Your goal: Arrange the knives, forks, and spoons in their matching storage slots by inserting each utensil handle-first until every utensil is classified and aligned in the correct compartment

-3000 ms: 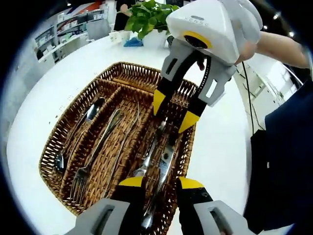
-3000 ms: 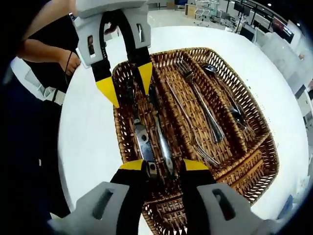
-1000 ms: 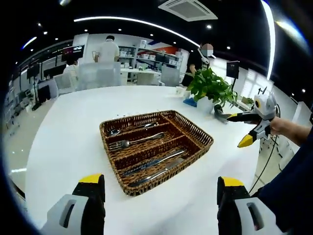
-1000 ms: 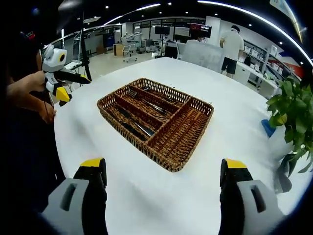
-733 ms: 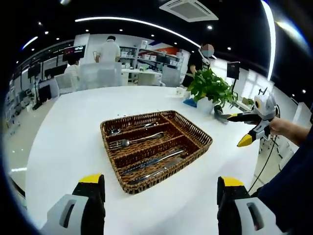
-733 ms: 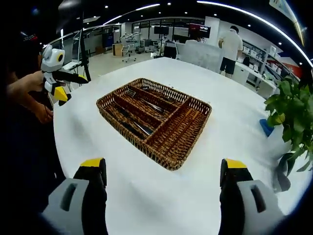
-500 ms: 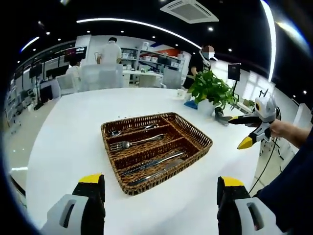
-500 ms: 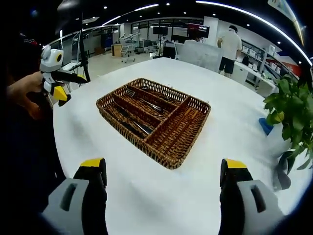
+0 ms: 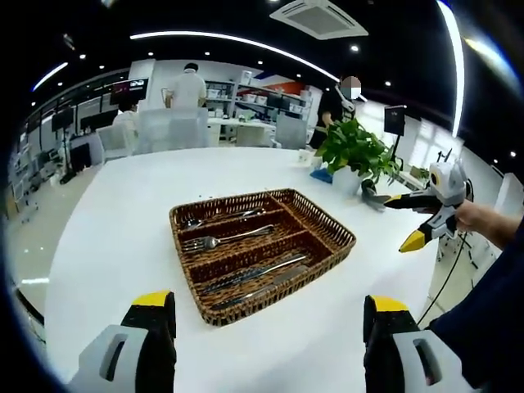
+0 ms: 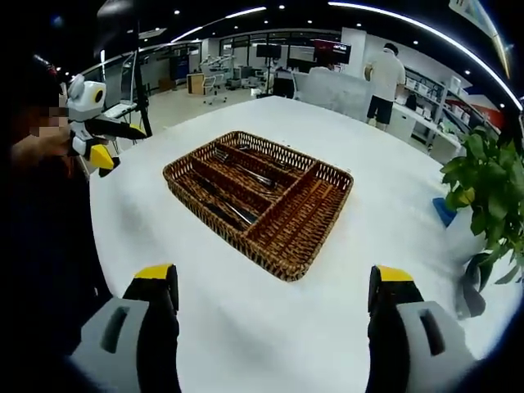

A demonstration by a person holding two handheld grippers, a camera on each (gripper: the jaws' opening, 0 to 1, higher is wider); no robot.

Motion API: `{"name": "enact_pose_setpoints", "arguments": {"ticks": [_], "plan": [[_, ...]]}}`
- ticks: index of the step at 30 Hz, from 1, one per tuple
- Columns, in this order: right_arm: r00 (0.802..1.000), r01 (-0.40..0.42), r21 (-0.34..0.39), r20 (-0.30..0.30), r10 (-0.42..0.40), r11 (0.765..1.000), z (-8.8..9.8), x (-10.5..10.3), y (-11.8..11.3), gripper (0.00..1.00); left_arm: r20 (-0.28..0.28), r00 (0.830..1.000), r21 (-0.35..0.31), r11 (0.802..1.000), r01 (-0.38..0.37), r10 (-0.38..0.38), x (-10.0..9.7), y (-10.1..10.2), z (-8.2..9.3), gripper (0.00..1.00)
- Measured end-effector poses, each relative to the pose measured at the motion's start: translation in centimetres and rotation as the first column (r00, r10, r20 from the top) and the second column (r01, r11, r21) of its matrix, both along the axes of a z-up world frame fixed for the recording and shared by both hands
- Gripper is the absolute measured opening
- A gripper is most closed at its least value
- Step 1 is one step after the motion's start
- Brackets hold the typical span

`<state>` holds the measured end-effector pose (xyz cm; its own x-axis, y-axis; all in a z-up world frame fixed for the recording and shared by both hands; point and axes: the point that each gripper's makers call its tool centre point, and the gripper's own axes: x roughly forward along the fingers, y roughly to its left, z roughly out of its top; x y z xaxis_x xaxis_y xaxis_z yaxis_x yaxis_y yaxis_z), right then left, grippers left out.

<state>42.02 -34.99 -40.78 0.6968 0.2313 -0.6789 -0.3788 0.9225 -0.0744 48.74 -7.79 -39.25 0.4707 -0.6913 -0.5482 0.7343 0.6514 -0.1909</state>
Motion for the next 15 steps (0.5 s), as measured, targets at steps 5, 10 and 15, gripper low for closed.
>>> {"name": "enact_pose_setpoints", "arguments": {"ticks": [5,10,15], "plan": [[1.000,0.013,0.003,-0.004,-0.013,1.000,0.01,-0.20,-0.08,0.99,0.000,1.000,0.009,1.000,-0.009,0.009,0.13,0.11,-0.07,1.00],[1.000,0.018,0.022,-0.009,-0.018,1.000,0.09,-0.50,0.14,0.99,-0.008,1.000,0.017,1.000,-0.004,0.004,-0.14,-0.27,-0.15,1.00],[1.000,0.012,0.017,-0.011,-0.012,1.000,0.03,-0.74,0.37,0.98,-0.017,1.000,0.024,1.000,-0.005,0.006,-0.59,-0.61,-0.17,1.00]]}}
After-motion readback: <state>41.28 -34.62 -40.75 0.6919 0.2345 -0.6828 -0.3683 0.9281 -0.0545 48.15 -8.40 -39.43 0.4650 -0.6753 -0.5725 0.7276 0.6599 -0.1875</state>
